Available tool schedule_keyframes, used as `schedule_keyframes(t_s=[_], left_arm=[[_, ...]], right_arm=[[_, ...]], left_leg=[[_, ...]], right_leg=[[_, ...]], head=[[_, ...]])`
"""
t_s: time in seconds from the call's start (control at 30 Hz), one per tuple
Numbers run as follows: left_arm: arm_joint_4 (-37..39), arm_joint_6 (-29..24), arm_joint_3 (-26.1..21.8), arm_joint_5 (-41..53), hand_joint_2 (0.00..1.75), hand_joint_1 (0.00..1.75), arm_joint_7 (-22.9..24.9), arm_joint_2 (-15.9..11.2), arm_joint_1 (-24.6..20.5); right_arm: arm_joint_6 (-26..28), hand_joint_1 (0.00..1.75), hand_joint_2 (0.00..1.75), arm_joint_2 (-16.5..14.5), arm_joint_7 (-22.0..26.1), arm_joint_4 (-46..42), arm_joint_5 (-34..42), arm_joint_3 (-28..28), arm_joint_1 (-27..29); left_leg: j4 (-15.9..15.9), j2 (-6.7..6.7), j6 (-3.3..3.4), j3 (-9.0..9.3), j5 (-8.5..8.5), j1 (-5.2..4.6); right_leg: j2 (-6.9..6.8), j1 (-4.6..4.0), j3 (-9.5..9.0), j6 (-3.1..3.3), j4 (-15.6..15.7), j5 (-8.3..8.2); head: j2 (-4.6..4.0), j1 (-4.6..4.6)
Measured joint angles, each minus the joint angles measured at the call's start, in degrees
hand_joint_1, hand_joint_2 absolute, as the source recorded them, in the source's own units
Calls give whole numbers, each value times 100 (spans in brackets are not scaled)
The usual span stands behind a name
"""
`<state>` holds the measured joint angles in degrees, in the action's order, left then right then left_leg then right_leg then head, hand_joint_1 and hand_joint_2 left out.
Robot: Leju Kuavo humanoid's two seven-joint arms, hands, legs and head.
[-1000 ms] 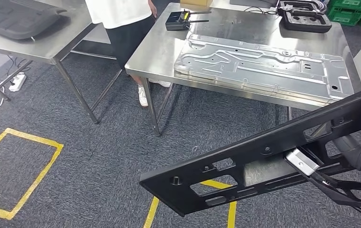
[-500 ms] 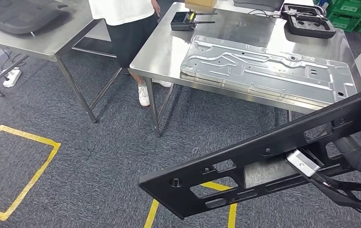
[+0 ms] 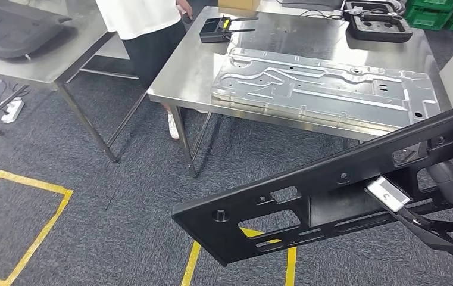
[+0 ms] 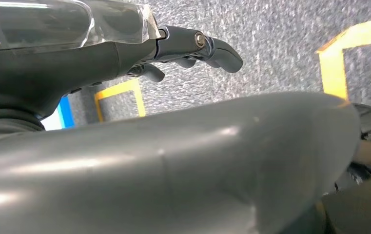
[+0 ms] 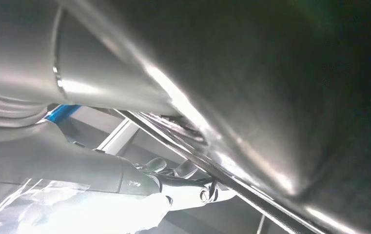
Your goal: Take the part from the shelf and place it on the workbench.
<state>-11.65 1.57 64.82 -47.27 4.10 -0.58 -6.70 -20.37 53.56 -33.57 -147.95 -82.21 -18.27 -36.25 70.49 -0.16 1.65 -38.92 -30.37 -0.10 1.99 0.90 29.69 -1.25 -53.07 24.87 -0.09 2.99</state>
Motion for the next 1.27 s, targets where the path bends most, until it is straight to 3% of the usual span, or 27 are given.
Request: schedule_keyframes(t_s=[0.07, 0.13, 0.17, 0.23, 0.3, 0.37, 0.43, 0.47, 0.5, 0.57, 0.63, 0.67, 0.77, 0.8, 0.83, 0.9, 0.97, 1.0, 1.03, 1.1, 1.13, 1.17, 1.27], left_arm=[[1, 0, -37, -56, 0, 0, -70, -27, 6], [4, 1, -60, -55, 0, 0, -90, -70, 5], [6, 1, -65, -57, 0, 0, -92, -85, 4], [7, 1, -82, -68, 0, 0, -87, -94, -2], [7, -3, -105, -67, 0, 0, -57, -101, -3], [7, -20, -115, -52, 0, 0, -4, -109, -6], [7, -31, -117, -41, 0, 0, 37, -112, 3], [7, -23, -117, -36, 0, 0, 47, -112, 11], [7, -15, -117, -28, 0, 0, 50, -112, 18], [7, -3, -117, -5, 0, 0, 39, -111, 18], [7, -4, -118, 14, 0, 0, -4, -113, 5], [7, -4, -119, 19, 0, 0, -33, -114, 1], [7, -3, -119, 28, 0, 0, -85, -117, -2], [7, -2, -118, 30, 0, 0, -99, -119, -5], [7, -1, -117, 33, 0, 0, -118, -120, -9], [7, 1, -117, 41, 0, 0, -152, -119, -12], [7, 1, -117, 47, 0, 0, -167, -119, -1], [7, 0, -117, 47, 0, 0, -171, -120, 7], [7, 0, -117, 45, 0, 0, -175, -122, 12], [7, 0, -117, 39, 0, 0, -178, -137, 15], [8, 3, -118, 35, 0, 0, -176, -145, 11], [8, 6, -119, 32, 0, 0, -172, -151, 10], [9, 13, -119, 29, 0, 0, -152, -163, 16]], right_arm=[[2, 0, 0, 14, -59, 0, 63, -1, -27], [3, 0, 0, 32, -109, 0, 133, -1, -49], [3, 0, 0, 42, -125, 0, 158, -1, -53], [1, 0, 0, 82, -142, 0, 182, 1, -64], [-23, 0, 0, 134, -137, 0, 181, 4, -82], [-67, 0, 0, 167, -99, 0, 169, 1, -107], [-104, 0, 0, 184, -35, 0, 140, -21, -128], [-117, 0, 0, 185, -4, 0, 125, -37, -140], [-122, 0, 0, 187, 26, 0, 111, -56, -165], [-131, 0, 0, 188, 67, 0, 98, -88, -242], [-167, 0, 0, 189, 84, 0, 105, -122, -347], [-195, 0, 0, 189, 83, 0, 114, -143, -396], [-240, 0, 0, 189, 77, 0, 143, -209, -519], [-242, 0, 0, 189, 68, 0, 155, -226, -557], [-243, 0, 0, 189, 53, 0, 167, -239, -589], [-243, 0, 0, 187, 21, 0, 179, -274, -617], [-240, 0, 0, 185, -15, 0, 180, -326, -618], [-237, 0, 0, 185, -33, 0, 180, -349, -617], [-231, 0, 0, 185, -50, 0, 180, -366, -617], [-211, 0, 0, 184, -62, 1, 181, -391, -617], [-198, 0, 0, 183, -63, 1, 184, -404, -617], [-188, 0, 0, 183, -62, 2, 187, -414, -617], [-173, 0, 0, 184, -62, 2, 196, -422, -609]], left_leg=[[-823, -134, 82, 296, 512, -14], [-1510, -299, 166, 584, 806, -36], [-1652, -335, 185, 650, 833, -49], [-1716, -265, 208, 701, 813, -53], [-1782, -211, 261, 775, 816, -34], [-1818, -166, 306, 837, 799, -19], [-1815, -135, 321, 872, 756, -15], [-1813, -125, 315, 899, 729, -11], [-1812, -117, 303, 939, 697, -5], [-1813, -105, 259, 1047, 612, 4], [-1808, -97, 194, 1139, 503, -19], [-1813, -93, 160, 1166, 457, -33], [-1795, -57, 71, 1201, 366, -31], [-1661, -44, 44, 1149, 302, -21], [-1382, -34, 17, 1012, 188, -10], [-490, -28, -21, 503, -108, 5], [162, -27, -32, 16, -192, 9], [174, -27, -26, -84, -69, 8], [-99, -29, -5, -48, 192, 5], [-976, -41, 71, 226, 772, -19], [-1341, -44, 112, 356, 949, -39], [-1537, -45, 147, 430, 1004, -64], [-1679, -40, 235, 515, 944, -92]], right_leg=[[81, -3, -67, -14, 2, 42], [167, -12, -101, -59, 0, 92], [208, -10, -105, -86, 2, 114], [257, 3, -114, -146, 12, 145], [119, 12, -61, -214, -156, 243], [-71, 20, 251, -286, -781, 534], [-118, 47, 716, -349, -1562, 807], [-126, 60, 856, -372, -1738, 799], [-137, 69, 870, -389, -1665, 657], [-194, 79, 564, -408, -895, 140], [-248, 59, 234, -367, -161, -163], [-259, 44, 160, -323, -3, -184], [-206, 34, 119, -183, 23, -118], [-197, 46, 91, -142, 30, -102], [-192, 60, 55, -100, 37, -81], [-192, 62, -25, -45, 40, -6], [-180, 59, -134, -40, 40, 91], [-172, 58, -204, -48, 40, 145], [-165, 56, -290, -60, 41, 206], [-160, 52, -459, -93, 50, 335], [-156, 46, -518, -122, 63, 395], [-152, 44, -556, -157, 92, 433], [-141, 53, -607, -259, 99, 376]], head=[[0, 0], [0, 0], [0, -2], [0, -4], [0, -8], [0, -14], [0, -17], [0, -16], [0, -17], [0, -16], [0, -16], [0, -16], [0, -15], [0, -13], [0, -9], [0, -3], [0, -3], [0, -3], [0, -3], [0, -2], [0, -2], [0, -2], [0, -4]])
